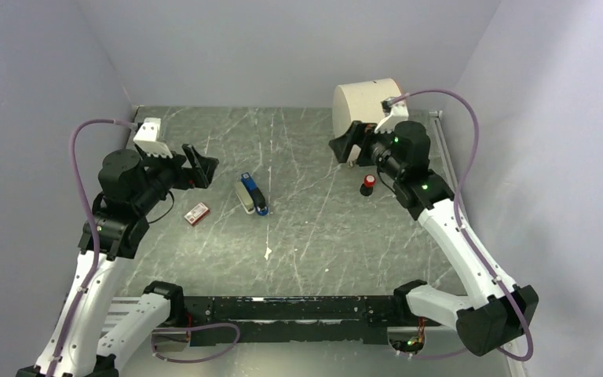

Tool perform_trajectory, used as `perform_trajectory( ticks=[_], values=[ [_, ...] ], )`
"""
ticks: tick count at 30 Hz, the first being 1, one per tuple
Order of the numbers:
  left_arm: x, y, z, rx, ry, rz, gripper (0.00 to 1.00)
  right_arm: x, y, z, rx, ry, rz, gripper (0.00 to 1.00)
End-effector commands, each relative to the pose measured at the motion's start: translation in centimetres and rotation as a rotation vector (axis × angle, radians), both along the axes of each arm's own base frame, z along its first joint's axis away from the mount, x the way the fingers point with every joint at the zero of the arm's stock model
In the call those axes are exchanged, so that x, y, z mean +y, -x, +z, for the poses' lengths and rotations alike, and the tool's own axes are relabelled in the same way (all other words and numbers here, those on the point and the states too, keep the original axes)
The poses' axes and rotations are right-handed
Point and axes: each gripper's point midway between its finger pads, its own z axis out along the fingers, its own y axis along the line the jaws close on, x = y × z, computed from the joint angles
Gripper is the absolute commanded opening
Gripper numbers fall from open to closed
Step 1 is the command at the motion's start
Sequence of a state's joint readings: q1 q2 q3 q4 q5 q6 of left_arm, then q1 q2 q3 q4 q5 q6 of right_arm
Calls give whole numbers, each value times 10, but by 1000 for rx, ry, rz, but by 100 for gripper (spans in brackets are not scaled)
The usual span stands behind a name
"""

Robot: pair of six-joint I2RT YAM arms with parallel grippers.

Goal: Load the staples into the stapler

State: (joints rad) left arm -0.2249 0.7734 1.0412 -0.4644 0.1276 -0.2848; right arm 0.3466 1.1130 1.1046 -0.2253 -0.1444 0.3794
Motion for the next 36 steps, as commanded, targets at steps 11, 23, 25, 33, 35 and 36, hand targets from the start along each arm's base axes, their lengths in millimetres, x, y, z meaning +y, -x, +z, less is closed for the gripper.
perform_trajectory(
  ticks=[11, 23, 25, 33, 35, 36],
  values=[
    [3, 9, -53, 123, 113, 60, 97, 119, 50, -24, -91, 63, 358, 98],
    [74, 19, -154, 456, 108, 604, 88, 221, 84, -111, 43, 270, 538, 85],
    [81, 18, -167, 473, 131, 676, 84, 233, 83, -119, 69, 287, 542, 84],
    [86, -22, -196, 497, 167, 788, 85, 280, 72, -145, 204, 193, 558, 59],
    [94, -32, -203, 497, 162, 818, 74, 292, 67, -151, 237, 184, 556, 52],
    [98, -37, -205, 496, 168, 829, 71, 297, 65, -154, 251, 178, 553, 51]
  ],
)
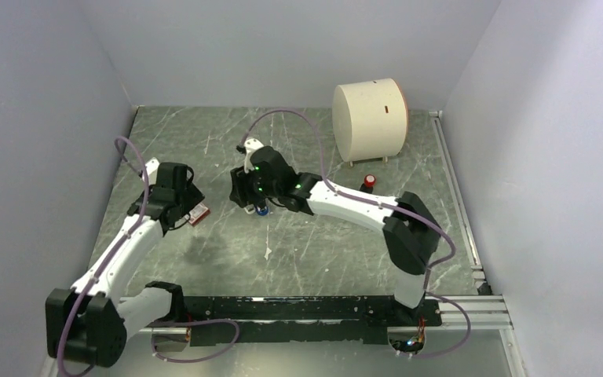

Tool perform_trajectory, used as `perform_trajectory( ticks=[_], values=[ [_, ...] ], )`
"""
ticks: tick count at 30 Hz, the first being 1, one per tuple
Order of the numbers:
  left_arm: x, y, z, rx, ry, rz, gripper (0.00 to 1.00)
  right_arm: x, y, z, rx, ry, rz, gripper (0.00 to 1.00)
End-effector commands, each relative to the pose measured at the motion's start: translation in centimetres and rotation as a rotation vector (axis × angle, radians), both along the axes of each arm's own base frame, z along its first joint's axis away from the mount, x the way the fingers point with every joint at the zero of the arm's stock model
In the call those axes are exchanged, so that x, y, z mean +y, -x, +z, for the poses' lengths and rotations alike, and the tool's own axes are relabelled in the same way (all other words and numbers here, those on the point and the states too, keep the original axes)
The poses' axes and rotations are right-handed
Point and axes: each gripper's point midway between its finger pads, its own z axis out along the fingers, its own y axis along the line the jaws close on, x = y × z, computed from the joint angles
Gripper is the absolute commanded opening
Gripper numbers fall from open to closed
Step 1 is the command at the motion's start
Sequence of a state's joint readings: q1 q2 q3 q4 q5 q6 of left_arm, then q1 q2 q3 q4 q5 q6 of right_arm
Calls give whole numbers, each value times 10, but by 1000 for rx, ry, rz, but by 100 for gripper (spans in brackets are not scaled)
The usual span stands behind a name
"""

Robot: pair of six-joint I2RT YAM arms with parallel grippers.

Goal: Load the staples into the stapler

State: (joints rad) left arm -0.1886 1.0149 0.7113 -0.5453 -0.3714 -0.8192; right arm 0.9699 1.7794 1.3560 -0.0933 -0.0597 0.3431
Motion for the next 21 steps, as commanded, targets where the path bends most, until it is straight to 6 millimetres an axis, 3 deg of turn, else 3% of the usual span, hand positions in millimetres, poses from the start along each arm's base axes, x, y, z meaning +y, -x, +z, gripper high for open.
perform_trajectory(
  ticks=[1, 5, 7, 10, 11, 14, 21],
  values=[
    [24, -37, 10, -91, -2, 118, 70, 25, -5, -9, 83, -31, -15, 50],
    [41, -54, 1, -10, -64, 132, 71, 31, -7, -7, 92, -58, -21, 51],
    [41, -63, -16, 23, -24, 100, 72, 30, -5, -7, 99, -71, -16, 51],
    [31, -74, -47, 58, 141, 24, 60, 29, 1, -7, 112, -82, -3, 51],
    [28, -75, -56, 76, 166, 11, 54, 28, 3, -7, 115, -82, 4, 51],
    [22, -76, -70, 110, 191, -24, 48, 25, 7, -9, 122, -72, 13, 51],
    [25, -61, -84, 233, 119, -46, 42, 19, 8, -8, 114, -59, 6, 51]
  ],
)
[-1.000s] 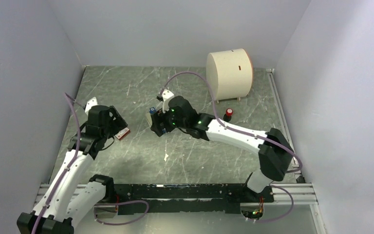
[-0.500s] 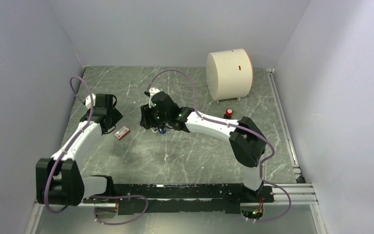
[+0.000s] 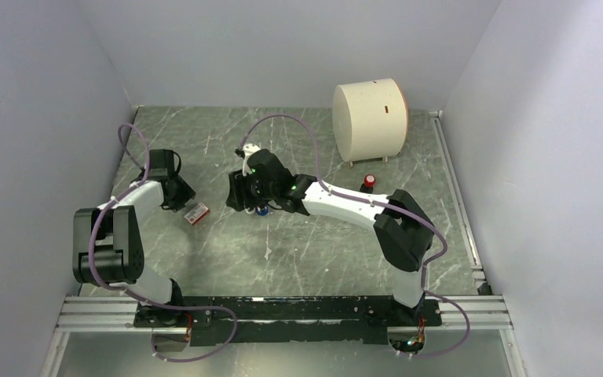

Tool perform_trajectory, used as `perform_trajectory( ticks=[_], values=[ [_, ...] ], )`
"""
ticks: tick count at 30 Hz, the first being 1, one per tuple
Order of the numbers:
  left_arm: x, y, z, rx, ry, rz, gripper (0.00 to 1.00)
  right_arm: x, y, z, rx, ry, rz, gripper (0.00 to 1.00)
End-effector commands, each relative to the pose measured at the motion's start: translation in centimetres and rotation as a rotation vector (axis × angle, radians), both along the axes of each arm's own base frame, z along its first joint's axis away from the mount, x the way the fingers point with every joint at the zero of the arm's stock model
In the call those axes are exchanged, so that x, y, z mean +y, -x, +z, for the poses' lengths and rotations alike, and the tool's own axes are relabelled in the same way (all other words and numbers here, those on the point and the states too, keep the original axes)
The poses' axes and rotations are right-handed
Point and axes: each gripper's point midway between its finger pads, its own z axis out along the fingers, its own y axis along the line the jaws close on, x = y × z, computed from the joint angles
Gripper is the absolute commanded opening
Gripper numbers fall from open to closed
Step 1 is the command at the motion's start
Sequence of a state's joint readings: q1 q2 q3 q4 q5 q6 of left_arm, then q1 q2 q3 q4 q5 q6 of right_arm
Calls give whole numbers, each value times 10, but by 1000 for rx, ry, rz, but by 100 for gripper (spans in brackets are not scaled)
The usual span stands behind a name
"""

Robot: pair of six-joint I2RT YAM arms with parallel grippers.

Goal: Load the staples into the stapler

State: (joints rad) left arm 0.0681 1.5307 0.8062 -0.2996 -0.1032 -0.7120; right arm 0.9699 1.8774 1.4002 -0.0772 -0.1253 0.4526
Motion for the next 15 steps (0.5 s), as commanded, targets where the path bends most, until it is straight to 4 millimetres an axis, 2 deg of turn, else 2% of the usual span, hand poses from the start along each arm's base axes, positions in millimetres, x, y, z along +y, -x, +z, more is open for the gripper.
perform_trajectory(
  ticks=[1, 9, 12, 15],
  values=[
    [-8, 1, 3, 39, -28, -75, 42, -3, 3, 16, -19, -24, 2, 51],
    [-31, 24, -8, 151, -93, -192, 39, -8, 2, 12, -16, 5, -16, 51],
    [-41, 33, -5, 172, -102, -239, 37, -11, 1, 12, -22, 14, -27, 51],
    [-63, 42, -1, 154, -60, -332, 34, -15, 1, 11, -27, 24, -37, 51]
  ],
)
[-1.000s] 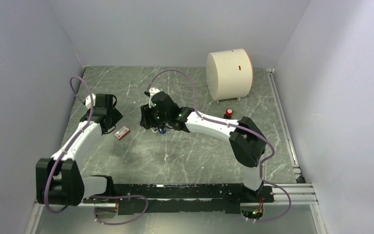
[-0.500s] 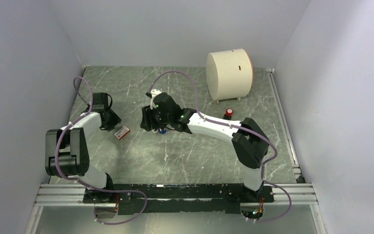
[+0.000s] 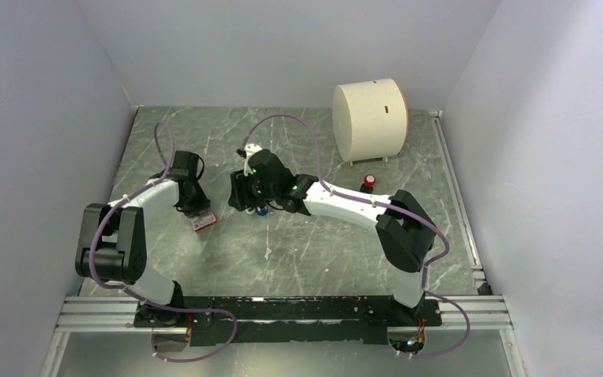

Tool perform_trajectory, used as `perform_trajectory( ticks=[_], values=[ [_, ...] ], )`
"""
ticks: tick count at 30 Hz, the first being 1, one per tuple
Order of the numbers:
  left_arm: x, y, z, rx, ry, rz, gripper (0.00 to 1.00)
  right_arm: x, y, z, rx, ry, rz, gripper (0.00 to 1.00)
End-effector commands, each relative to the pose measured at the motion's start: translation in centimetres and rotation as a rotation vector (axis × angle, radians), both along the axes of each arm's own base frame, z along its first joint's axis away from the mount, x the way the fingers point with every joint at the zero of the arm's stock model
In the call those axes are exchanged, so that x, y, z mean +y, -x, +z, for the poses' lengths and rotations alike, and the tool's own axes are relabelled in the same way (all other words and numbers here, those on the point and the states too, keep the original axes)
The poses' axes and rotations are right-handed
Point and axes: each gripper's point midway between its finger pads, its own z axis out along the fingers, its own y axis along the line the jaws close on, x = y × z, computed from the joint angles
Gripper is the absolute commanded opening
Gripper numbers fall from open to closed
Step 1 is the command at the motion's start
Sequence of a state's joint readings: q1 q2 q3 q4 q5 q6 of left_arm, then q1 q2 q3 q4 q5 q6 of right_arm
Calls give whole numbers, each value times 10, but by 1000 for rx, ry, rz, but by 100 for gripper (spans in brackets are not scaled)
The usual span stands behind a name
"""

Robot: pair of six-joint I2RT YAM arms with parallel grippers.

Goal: Load the staples into the stapler

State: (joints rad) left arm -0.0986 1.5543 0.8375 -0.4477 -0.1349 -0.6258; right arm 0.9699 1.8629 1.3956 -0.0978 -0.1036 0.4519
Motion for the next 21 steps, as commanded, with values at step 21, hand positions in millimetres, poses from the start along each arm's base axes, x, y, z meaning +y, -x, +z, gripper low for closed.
perform_trajectory(
  ticks=[21],
  values=[
    [53, -4, 100, -271, -32, 169, 54, 45, 16, -25, -275, 65, 473, 76]
  ],
)
